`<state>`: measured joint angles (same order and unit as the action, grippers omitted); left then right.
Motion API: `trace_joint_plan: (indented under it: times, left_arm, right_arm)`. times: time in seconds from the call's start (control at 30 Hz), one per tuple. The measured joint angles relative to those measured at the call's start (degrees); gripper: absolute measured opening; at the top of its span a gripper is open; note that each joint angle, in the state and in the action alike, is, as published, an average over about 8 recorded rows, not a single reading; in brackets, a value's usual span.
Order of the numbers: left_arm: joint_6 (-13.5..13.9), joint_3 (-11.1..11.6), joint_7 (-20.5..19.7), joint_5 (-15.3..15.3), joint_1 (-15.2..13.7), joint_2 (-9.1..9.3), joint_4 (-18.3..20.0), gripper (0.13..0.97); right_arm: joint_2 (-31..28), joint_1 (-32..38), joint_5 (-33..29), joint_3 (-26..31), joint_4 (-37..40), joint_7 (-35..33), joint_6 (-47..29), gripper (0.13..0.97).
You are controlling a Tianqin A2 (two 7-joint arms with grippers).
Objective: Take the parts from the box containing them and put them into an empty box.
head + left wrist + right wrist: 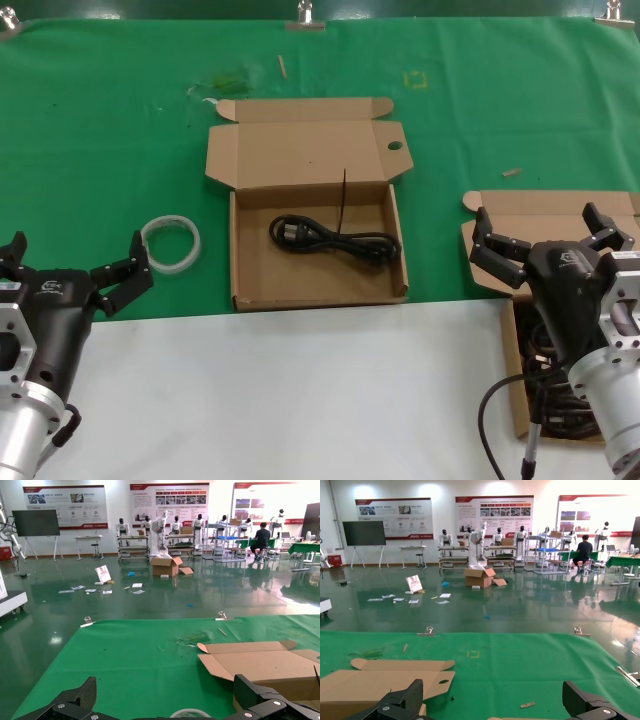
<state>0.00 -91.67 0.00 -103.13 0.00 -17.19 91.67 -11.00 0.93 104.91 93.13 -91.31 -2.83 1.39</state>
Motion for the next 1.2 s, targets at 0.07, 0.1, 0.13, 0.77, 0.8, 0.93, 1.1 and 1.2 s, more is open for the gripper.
trace_joint_plan:
  times: [0.07, 0.1, 0.13, 0.77, 0.8, 0.93, 1.1, 1.2]
  left_arm:
    - [0.0, 0.0, 0.0, 0.0, 0.0, 0.0, 0.0, 0.966]
    - [0.0, 0.0, 0.0, 0.0, 0.0, 0.0, 0.0, 0.966]
    - [0.0, 0.0, 0.0, 0.0, 0.0, 0.0, 0.0, 0.966]
    - [0.0, 0.0, 0.0, 0.0, 0.0, 0.0, 0.0, 0.966]
    - [0.0, 0.0, 0.0, 0.0, 0.0, 0.0, 0.0, 0.966]
    - [0.0, 0.0, 0.0, 0.0, 0.0, 0.0, 0.0, 0.966]
    - [0.0, 0.0, 0.0, 0.0, 0.0, 0.0, 0.0, 0.966]
    - [0.0, 0.0, 0.0, 0.0, 0.0, 0.0, 0.0, 0.966]
  right_arm:
    - [0.0, 0.0, 0.0, 0.0, 0.0, 0.0, 0.0, 0.966]
    - [0.0, 0.0, 0.0, 0.0, 0.0, 0.0, 0.0, 0.966]
    - [0.0, 0.0, 0.0, 0.0, 0.0, 0.0, 0.0, 0.966]
    - [0.0, 0.0, 0.0, 0.0, 0.0, 0.0, 0.0, 0.966]
    - [0.0, 0.0, 0.0, 0.0, 0.0, 0.0, 0.0, 0.966]
    - [0.0, 0.0, 0.0, 0.0, 0.0, 0.0, 0.0, 0.966]
    - [0.0, 0.0, 0.0, 0.0, 0.0, 0.0, 0.0, 0.966]
    - [0.0, 0.0, 0.0, 0.0, 0.0, 0.0, 0.0, 0.966]
